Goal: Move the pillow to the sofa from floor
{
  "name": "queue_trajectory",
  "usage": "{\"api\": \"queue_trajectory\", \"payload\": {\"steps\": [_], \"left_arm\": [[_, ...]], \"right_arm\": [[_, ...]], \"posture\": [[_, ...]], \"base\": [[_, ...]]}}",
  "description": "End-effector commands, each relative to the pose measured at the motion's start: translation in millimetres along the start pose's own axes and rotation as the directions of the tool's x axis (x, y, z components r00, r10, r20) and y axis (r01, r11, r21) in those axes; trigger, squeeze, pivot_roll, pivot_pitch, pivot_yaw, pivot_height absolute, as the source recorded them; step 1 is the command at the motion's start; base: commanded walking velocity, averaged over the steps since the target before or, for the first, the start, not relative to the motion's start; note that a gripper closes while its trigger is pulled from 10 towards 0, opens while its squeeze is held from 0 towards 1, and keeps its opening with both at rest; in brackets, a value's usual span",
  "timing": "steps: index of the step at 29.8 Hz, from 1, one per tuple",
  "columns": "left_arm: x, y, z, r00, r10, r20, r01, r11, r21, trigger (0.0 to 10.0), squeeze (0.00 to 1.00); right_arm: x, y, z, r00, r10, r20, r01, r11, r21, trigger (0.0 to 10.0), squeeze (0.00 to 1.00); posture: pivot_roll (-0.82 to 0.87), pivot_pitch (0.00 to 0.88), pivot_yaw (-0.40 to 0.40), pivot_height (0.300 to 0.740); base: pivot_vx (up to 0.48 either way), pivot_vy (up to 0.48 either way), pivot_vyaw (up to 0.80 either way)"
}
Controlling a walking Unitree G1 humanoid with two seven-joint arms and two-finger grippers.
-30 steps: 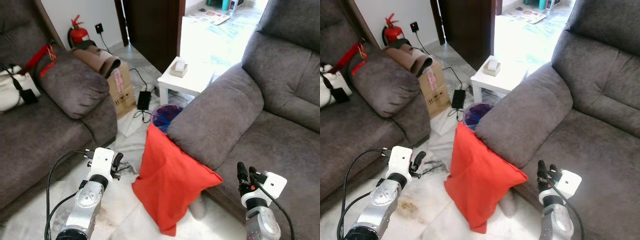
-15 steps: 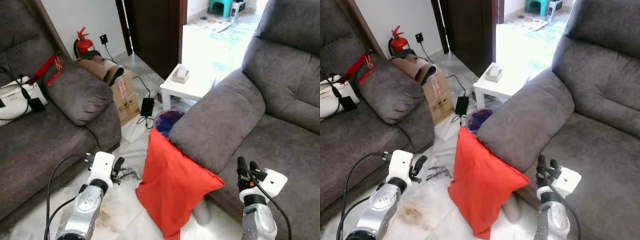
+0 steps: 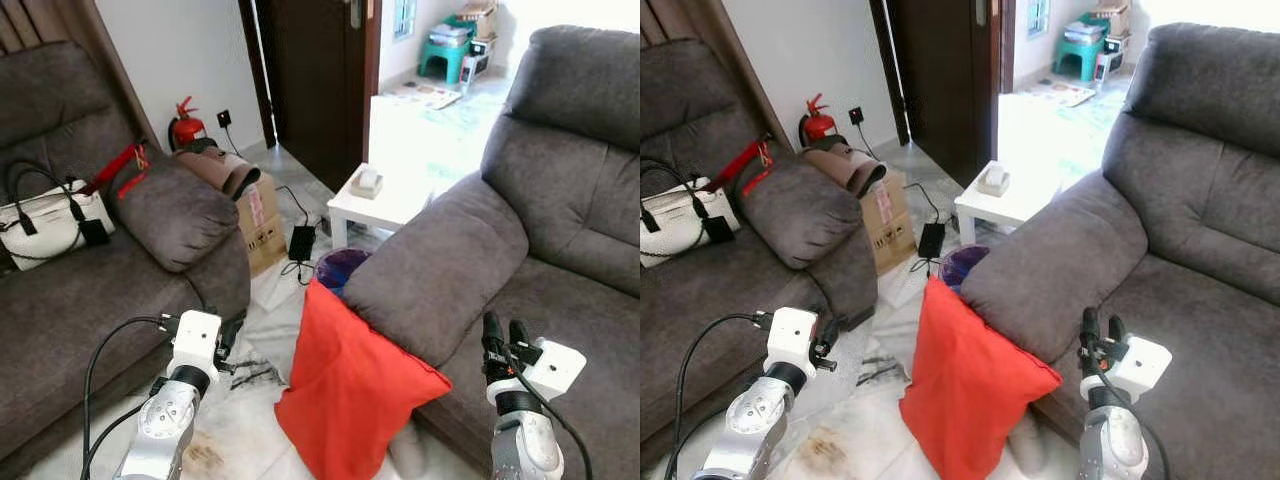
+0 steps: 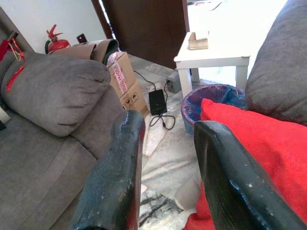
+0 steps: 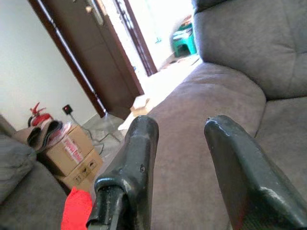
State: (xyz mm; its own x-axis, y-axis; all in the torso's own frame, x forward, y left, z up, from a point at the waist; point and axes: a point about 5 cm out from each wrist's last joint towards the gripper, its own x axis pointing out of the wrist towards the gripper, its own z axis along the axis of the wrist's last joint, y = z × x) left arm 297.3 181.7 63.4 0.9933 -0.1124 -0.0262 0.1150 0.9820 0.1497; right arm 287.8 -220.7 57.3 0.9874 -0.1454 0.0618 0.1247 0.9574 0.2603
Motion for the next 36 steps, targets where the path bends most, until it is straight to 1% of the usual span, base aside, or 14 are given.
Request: {"api": "queue_trajectory", "payload": {"steps": [1, 3, 8, 12, 16, 19, 21, 22, 25, 29, 36], "left_arm": [[-2.5, 8.2, -4.0, 1.000, 0.014, -0.017, -0.014, 1.000, 0.015, 10.0, 0.00], [-2.7, 8.5, -4.2, 1.000, 0.016, -0.018, -0.015, 1.000, 0.015, 10.0, 0.00], [-3.2, 7.0, -4.9, 0.999, 0.025, -0.024, -0.025, 1.000, 0.001, 10.0, 0.00], [-3.1, 4.2, -5.4, 0.999, 0.016, -0.028, -0.017, 1.000, -0.007, 10.0, 0.00], [-3.9, 2.4, -6.9, 0.999, 0.012, -0.032, -0.012, 1.000, -0.006, 10.0, 0.00], [-4.7, 3.2, -6.3, 1.000, 0.012, -0.027, -0.012, 1.000, 0.003, 10.0, 0.00], [-4.7, 3.2, -6.3, 1.000, 0.012, -0.027, -0.012, 1.000, 0.003, 10.0, 0.00], [-4.7, 4.4, -4.9, 1.000, 0.019, -0.021, -0.019, 1.000, -0.001, 10.0, 0.00], [-3.8, 5.1, -4.4, 0.999, 0.029, -0.020, -0.029, 1.000, -0.004, 10.0, 0.00], [-5.0, 4.3, -5.8, 0.999, 0.033, -0.024, -0.033, 0.999, -0.008, 10.0, 0.00], [-6.7, 3.7, -7.1, 0.999, 0.038, -0.027, -0.039, 0.999, -0.014, 10.0, 0.00]], "right_arm": [[2.6, 5.2, 0.0, 1.000, 0.008, -0.020, -0.008, 1.000, -0.009, 10.0, 0.00], [2.5, 5.1, -0.6, 1.000, 0.005, -0.028, -0.005, 1.000, -0.009, 10.0, 0.00], [0.2, 4.8, -3.7, 0.999, 0.000, -0.046, 0.000, 1.000, -0.012, 10.0, 0.00], [-1.2, 5.7, -2.9, 1.000, -0.004, -0.021, 0.004, 1.000, 0.001, 10.0, 0.00], [-0.5, 9.5, -4.4, 0.999, 0.001, -0.033, -0.001, 1.000, 0.001, 10.0, 0.00], [-0.2, 13.9, -9.2, 0.997, 0.015, -0.071, -0.014, 1.000, 0.008, 10.0, 0.00], [-0.2, 13.9, -9.2, 0.997, 0.015, -0.071, -0.014, 1.000, 0.008, 10.0, 0.00], [-0.5, 14.7, -10.8, 0.996, 0.020, -0.086, -0.019, 1.000, 0.004, 10.0, 0.00], [-0.8, 14.5, -7.2, 0.998, 0.031, -0.052, -0.030, 1.000, 0.009, 10.0, 0.00], [0.2, 13.5, -6.9, 0.998, 0.026, -0.058, -0.026, 1.000, 0.006, 10.0, 0.00], [1.2, 15.1, -12.5, 0.994, 0.020, -0.105, -0.020, 1.000, -0.003, 10.0, 0.00]], "posture": [[-0.01, 0.037, 0.109, 0.740], [-0.01, 0.037, 0.109, 0.740], [-0.01, 0.064, 0.107, 0.710], [-0.01, 0.074, 0.104, 0.710], [0.00, 0.084, 0.098, 0.710], [0.00, 0.086, 0.097, 0.705], [0.00, 0.086, 0.097, 0.705], [0.00, 0.089, 0.091, 0.695], [0.01, 0.093, 0.088, 0.695], [0.01, 0.095, 0.087, 0.695], [0.01, 0.098, 0.083, 0.690]], "base": [[0.000, 0.000, 0.00], [0.000, 0.000, 0.00], [0.000, 0.000, 0.00], [0.000, 0.000, 0.00], [0.000, 0.000, 0.00], [0.000, 0.000, 0.00], [0.000, 0.000, 0.00], [0.000, 0.000, 0.00], [0.000, 0.000, 0.00], [0.000, 0.000, 0.00], [0.000, 0.000, 0.00]]}}
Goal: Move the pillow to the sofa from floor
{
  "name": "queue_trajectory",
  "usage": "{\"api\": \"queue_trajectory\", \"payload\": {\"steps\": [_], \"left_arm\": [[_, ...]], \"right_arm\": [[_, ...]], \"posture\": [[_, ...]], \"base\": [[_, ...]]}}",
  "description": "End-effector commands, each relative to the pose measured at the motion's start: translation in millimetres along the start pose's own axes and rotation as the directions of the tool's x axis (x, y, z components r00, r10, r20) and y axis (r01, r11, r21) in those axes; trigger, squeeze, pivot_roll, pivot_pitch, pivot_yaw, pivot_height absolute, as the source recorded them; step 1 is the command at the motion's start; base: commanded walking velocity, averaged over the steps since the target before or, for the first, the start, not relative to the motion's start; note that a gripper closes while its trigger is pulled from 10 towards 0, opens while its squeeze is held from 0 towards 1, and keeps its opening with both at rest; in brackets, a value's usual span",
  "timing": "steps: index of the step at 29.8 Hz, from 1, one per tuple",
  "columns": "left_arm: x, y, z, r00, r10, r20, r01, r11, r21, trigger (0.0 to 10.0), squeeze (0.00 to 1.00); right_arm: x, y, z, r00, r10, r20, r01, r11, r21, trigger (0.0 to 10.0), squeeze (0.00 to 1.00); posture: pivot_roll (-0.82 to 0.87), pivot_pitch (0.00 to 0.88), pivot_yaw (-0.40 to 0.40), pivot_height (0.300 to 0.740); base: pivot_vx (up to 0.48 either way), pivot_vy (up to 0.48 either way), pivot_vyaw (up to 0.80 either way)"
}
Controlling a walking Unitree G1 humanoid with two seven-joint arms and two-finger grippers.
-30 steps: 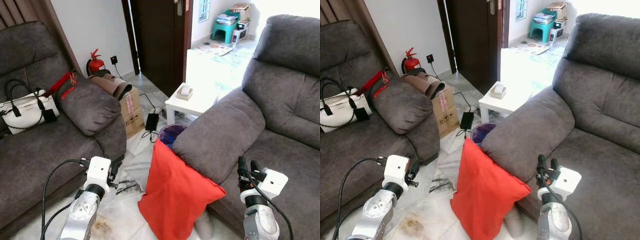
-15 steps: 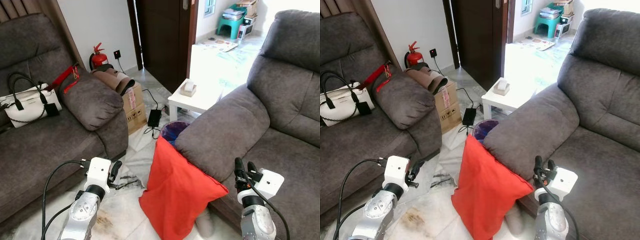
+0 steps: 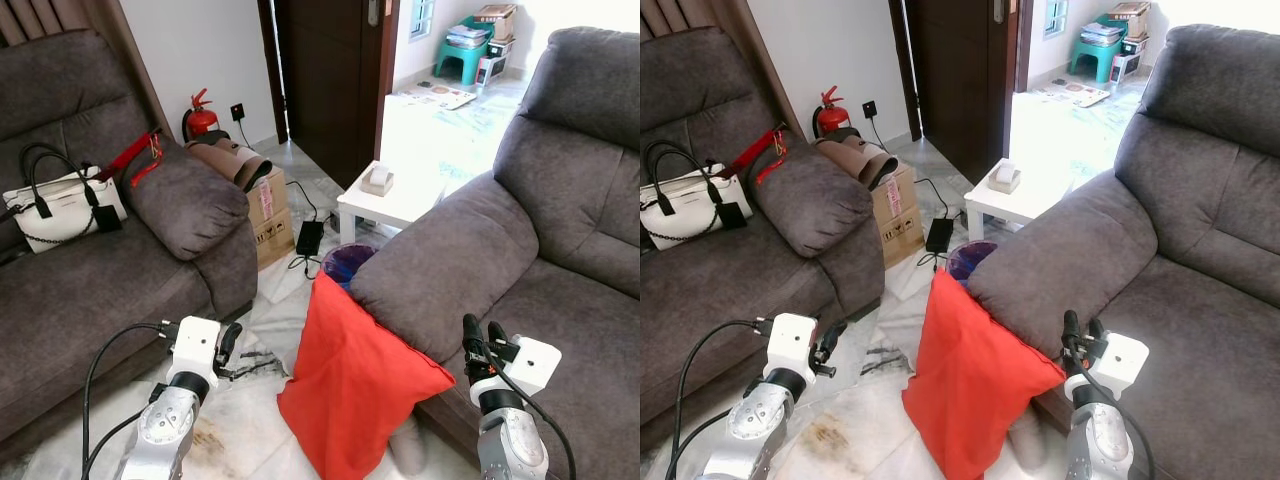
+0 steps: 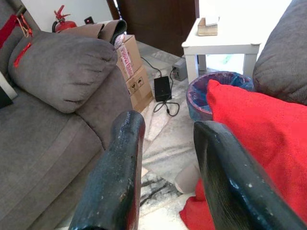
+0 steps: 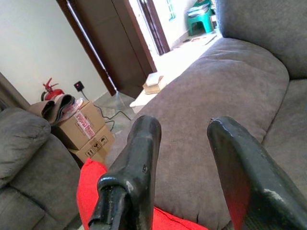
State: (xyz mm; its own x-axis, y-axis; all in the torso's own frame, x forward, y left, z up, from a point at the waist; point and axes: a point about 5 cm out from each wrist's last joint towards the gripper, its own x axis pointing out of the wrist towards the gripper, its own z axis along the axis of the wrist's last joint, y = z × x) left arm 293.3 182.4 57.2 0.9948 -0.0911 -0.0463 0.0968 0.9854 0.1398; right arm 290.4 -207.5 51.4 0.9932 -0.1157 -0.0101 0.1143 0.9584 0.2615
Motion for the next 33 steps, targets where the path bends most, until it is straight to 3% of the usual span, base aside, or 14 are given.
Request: {"api": "queue_trajectory", "payload": {"steps": [1, 5, 33], "left_arm": [[-3.0, 4.2, -0.9, 1.000, 0.020, -0.004, -0.020, 1.000, -0.004, 10.0, 0.00], [-3.2, 4.0, -0.7, 1.000, 0.021, -0.002, -0.021, 1.000, -0.006, 10.0, 0.00], [-3.1, 0.6, -0.6, 1.000, 0.019, -0.011, -0.019, 1.000, -0.010, 10.0, 0.00]], "right_arm": [[1.1, 3.7, -3.2, 1.000, 0.011, -0.028, -0.011, 1.000, -0.004, 10.0, 0.00], [1.1, 5.0, 0.2, 1.000, 0.025, 0.001, -0.025, 1.000, 0.003, 10.0, 0.00], [3.9, 4.8, -2.1, 0.999, 0.033, -0.040, -0.033, 0.999, 0.001, 10.0, 0.00]], "posture": [[0.01, 0.098, 0.083, 0.685], [0.01, 0.099, 0.082, 0.675], [0.01, 0.103, 0.076, 0.650]], "base": [[0.000, 0.000, 0.00], [0.000, 0.000, 0.00], [0.000, 0.000, 0.00]]}}
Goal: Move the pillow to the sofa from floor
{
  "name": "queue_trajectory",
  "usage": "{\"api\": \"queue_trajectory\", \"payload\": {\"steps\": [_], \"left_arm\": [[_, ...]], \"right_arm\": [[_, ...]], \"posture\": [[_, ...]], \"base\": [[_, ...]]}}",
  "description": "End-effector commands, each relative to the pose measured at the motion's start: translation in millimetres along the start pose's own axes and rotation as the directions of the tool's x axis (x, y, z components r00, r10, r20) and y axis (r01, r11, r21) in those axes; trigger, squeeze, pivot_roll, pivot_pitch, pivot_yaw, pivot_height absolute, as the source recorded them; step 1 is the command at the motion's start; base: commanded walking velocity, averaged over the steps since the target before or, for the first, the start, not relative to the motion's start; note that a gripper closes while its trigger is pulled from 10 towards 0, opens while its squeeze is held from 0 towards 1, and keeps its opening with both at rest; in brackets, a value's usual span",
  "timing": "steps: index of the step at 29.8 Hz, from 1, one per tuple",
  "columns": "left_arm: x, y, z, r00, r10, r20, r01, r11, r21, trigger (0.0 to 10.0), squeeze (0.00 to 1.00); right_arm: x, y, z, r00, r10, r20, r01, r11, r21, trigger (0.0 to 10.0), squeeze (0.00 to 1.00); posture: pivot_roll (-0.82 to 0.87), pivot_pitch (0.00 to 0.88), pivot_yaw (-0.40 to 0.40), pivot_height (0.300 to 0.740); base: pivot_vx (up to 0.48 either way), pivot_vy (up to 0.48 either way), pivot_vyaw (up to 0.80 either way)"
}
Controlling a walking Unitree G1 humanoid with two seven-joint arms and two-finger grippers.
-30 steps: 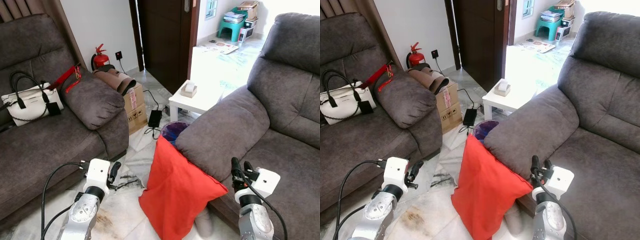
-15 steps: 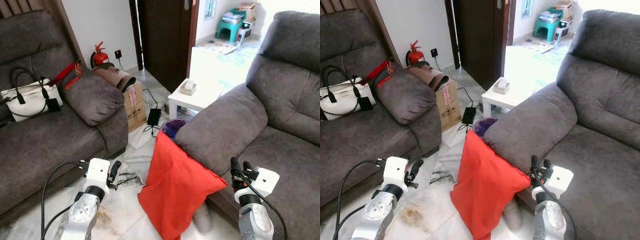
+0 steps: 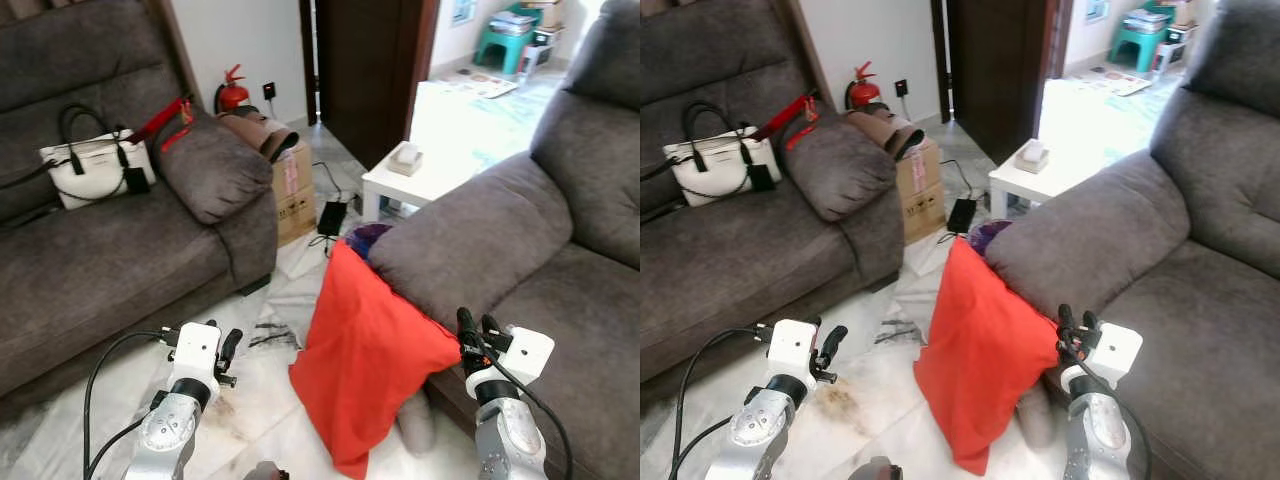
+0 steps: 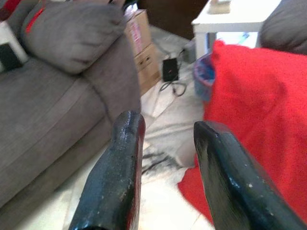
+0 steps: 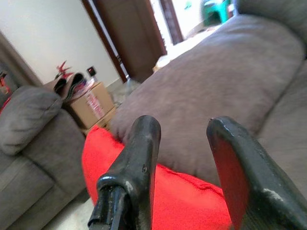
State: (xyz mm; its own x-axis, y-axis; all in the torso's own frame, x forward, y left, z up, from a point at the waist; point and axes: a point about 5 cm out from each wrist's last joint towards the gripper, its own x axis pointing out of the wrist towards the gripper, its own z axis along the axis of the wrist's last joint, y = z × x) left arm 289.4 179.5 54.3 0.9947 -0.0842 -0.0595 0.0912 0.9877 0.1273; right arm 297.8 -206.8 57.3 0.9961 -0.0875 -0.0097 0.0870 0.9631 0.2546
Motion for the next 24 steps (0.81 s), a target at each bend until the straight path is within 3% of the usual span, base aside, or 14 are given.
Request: {"api": "queue_trajectory", "payload": {"steps": [1, 7, 24], "left_arm": [[0.3, 4.1, 1.6, 1.000, 0.014, 0.002, -0.014, 1.000, 0.002, 10.0, 0.00], [-1.8, 3.9, -4.0, 1.000, 0.016, -0.017, -0.016, 1.000, -0.007, 10.0, 0.00], [-5.9, 8.2, -15.4, 0.997, 0.026, -0.073, -0.026, 1.000, -0.001, 10.0, 0.00]], "right_arm": [[-3.2, 2.0, -8.1, 0.999, 0.008, -0.038, -0.007, 1.000, 0.007, 10.0, 0.00], [-3.3, 3.8, -11.8, 0.998, 0.020, -0.065, -0.020, 1.000, 0.000, 10.0, 0.00], [-8.2, 9.1, -18.0, 0.996, 0.048, -0.074, -0.046, 0.999, 0.023, 10.0, 0.00]], "posture": [[0.01, 0.103, 0.076, 0.650], [0.01, 0.105, 0.076, 0.630], [0.02, 0.118, 0.079, 0.630]], "base": [[0.000, 0.000, 0.00], [0.000, 0.000, 0.00], [0.000, 0.000, 0.00]]}}
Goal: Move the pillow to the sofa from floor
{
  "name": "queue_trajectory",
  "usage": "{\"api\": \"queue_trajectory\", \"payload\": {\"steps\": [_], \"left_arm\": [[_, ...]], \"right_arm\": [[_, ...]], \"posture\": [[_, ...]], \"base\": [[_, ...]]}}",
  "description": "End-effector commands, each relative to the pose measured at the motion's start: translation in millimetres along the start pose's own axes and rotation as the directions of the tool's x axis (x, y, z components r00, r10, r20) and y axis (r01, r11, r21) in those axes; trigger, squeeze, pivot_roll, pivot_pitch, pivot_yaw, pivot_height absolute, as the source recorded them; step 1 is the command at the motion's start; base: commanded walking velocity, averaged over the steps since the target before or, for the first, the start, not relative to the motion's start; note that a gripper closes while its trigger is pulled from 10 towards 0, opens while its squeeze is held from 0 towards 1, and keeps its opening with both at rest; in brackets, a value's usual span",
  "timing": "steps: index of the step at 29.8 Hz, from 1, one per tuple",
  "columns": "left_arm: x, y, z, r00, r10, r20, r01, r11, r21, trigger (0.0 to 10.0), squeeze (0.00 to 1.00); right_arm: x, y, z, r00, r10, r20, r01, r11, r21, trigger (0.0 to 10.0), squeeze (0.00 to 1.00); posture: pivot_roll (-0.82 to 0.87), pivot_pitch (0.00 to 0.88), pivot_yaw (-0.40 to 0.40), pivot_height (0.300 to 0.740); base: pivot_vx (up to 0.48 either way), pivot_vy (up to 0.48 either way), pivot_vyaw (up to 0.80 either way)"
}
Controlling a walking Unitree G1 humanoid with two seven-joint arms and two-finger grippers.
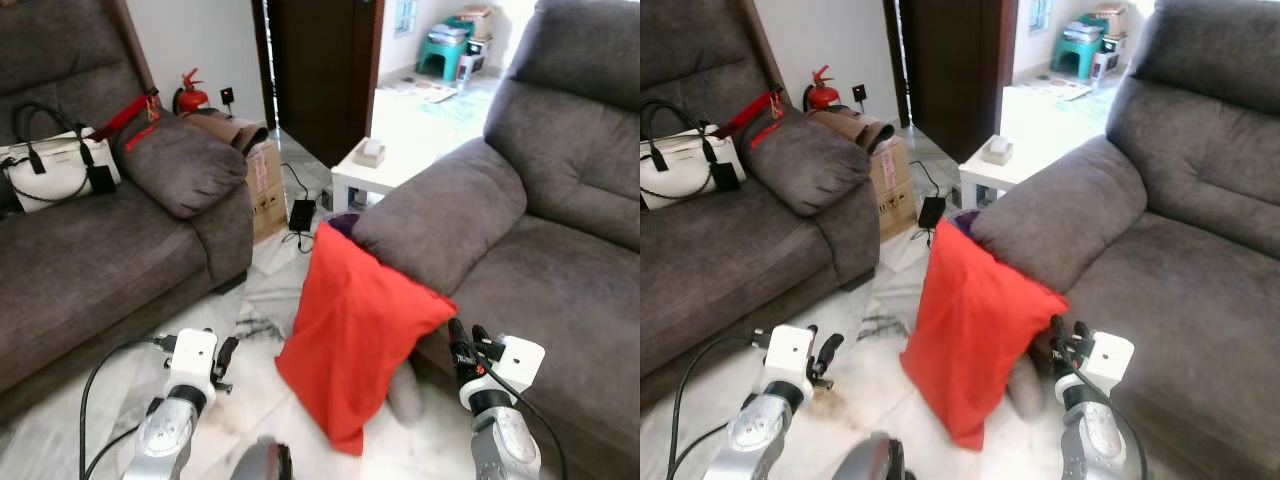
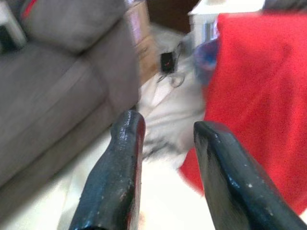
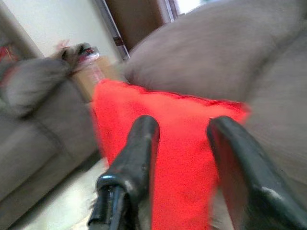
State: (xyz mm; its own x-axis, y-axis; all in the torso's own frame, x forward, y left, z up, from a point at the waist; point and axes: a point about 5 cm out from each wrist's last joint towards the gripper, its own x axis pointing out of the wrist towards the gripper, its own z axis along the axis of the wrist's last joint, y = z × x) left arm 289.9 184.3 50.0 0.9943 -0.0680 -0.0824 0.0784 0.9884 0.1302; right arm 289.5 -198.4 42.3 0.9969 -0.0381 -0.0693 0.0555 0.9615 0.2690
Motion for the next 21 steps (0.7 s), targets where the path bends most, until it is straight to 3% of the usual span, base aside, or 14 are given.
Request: {"api": "queue_trajectory", "payload": {"steps": [1, 10, 21], "left_arm": [[-5.9, 3.9, -10.7, 0.999, 0.013, -0.049, -0.013, 1.000, -0.004, 10.0, 0.00], [-4.8, 4.1, -10.0, 0.999, 0.009, -0.050, -0.009, 1.000, -0.001, 10.0, 0.00], [-4.3, 4.5, -10.5, 0.998, 0.005, -0.058, -0.004, 1.000, 0.006, 10.0, 0.00]], "right_arm": [[0.8, 5.7, -1.8, 1.000, 0.016, -0.005, -0.016, 1.000, 0.009, 10.0, 0.00], [-0.3, 7.8, -4.6, 1.000, 0.027, -0.012, -0.027, 0.999, 0.017, 10.0, 0.00], [-0.8, 8.6, -5.6, 0.999, 0.030, -0.014, -0.030, 0.999, 0.022, 10.0, 0.00]], "posture": [[0.02, 0.118, 0.079, 0.630], [0.02, 0.118, 0.085, 0.630], [0.03, 0.121, 0.090, 0.630]], "base": [[0.000, 0.000, 0.00], [0.000, 0.000, 0.00], [0.257, 0.000, 0.00]]}}
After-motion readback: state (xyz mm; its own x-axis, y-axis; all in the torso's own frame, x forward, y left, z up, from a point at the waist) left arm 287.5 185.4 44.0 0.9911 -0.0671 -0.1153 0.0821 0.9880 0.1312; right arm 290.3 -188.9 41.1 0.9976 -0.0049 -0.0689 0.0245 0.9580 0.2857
